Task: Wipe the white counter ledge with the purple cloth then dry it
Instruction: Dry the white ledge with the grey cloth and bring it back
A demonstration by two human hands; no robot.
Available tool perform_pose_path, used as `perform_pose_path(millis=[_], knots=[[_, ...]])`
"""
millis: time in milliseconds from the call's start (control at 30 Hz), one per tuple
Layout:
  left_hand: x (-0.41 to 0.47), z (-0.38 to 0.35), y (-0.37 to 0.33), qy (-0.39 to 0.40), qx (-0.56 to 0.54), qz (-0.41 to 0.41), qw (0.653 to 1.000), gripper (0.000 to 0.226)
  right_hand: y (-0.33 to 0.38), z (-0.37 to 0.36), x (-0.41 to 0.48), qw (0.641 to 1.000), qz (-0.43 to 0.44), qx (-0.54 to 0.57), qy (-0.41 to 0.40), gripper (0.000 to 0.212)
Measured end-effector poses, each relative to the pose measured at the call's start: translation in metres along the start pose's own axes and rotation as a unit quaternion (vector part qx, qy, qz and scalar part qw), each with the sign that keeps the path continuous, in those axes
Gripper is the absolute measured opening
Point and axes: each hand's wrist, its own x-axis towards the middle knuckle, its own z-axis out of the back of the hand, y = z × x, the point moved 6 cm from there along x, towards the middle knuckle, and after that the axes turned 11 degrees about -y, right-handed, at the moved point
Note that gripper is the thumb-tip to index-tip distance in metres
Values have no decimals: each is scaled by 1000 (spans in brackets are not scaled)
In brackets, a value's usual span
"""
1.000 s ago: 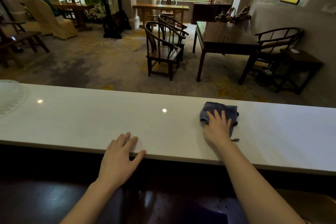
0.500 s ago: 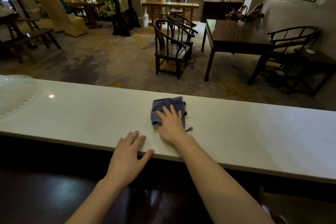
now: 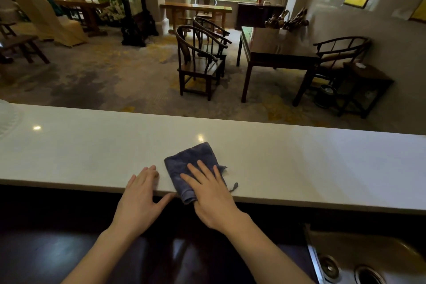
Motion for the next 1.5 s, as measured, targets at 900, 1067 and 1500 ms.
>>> perform_pose_path(millis=[900, 1067, 1500], knots=[[1, 4, -8, -29, 2, 4, 1000, 61, -193, 60, -4, 947, -316, -25, -53, 46], [1, 4, -7, -32, 4, 3, 999, 67, -164, 36, 41, 948, -316, -25, -35, 51], [4, 1, -4, -37, -3, 5, 999, 75, -6, -39, 112, 995, -85, 30, 44, 58]])
